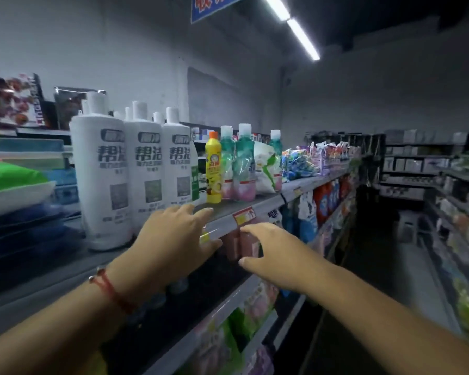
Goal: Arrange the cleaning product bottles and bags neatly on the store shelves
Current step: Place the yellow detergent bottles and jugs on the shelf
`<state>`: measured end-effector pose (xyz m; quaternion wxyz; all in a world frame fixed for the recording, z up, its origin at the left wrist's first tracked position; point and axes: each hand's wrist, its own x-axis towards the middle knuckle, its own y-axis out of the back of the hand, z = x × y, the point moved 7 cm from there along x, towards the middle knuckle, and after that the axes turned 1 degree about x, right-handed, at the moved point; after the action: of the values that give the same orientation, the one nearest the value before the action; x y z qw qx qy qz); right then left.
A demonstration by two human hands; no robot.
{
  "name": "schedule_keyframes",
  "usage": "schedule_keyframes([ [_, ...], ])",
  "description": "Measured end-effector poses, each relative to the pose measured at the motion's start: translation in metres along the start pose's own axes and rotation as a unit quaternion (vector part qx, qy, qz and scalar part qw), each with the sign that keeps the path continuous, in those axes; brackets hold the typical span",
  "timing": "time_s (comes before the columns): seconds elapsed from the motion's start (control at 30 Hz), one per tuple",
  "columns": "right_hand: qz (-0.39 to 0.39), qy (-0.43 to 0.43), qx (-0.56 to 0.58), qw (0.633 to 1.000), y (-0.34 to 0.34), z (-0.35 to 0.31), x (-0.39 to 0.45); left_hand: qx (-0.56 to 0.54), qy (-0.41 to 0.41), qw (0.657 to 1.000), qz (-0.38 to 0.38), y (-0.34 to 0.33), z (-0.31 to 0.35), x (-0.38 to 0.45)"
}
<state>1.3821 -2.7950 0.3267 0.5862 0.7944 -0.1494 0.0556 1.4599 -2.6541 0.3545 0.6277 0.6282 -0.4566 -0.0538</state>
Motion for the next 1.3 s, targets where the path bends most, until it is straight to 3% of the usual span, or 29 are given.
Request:
schedule_keyframes([
  [0.23, -0.003, 0.022, 0.051, 0.998, 0.011, 0.061, 0.09, 0.011, 0.03, 0.999, 0.006, -0.032, -0.001, 0.076],
  [0.47, 0.027, 0.072, 0.133, 0.988, 0.019, 0.075, 0.21, 0.044, 0.08, 0.995, 0.023, -0.05, 0.0, 0.126],
  [0.77, 0.062, 0.046, 0.363, 0.929, -0.021, 0.068, 0.344, 0.102, 0.213, 0.972, 0.017, -0.066, 0.008, 0.158],
  [0.9, 0.118, 0.016, 0.408, 0.905, -0.043, 0.064, 0.364, 0.105, 0.269, 0.957, 0.019, -0.066, 0.012, 0.158],
  [1.1, 0.155, 0.008, 0.34, 0.927, -0.044, 0.064, 0.374, 0.106, 0.322, 0.941, 0.009, -0.063, 0.02, 0.146],
  [1.3, 0.155, 0.166, 0.398, 0.889, -0.03, 0.062, 0.348, 0.116, 0.365, 0.924, 0.011, -0.051, 0.022, 0.124],
])
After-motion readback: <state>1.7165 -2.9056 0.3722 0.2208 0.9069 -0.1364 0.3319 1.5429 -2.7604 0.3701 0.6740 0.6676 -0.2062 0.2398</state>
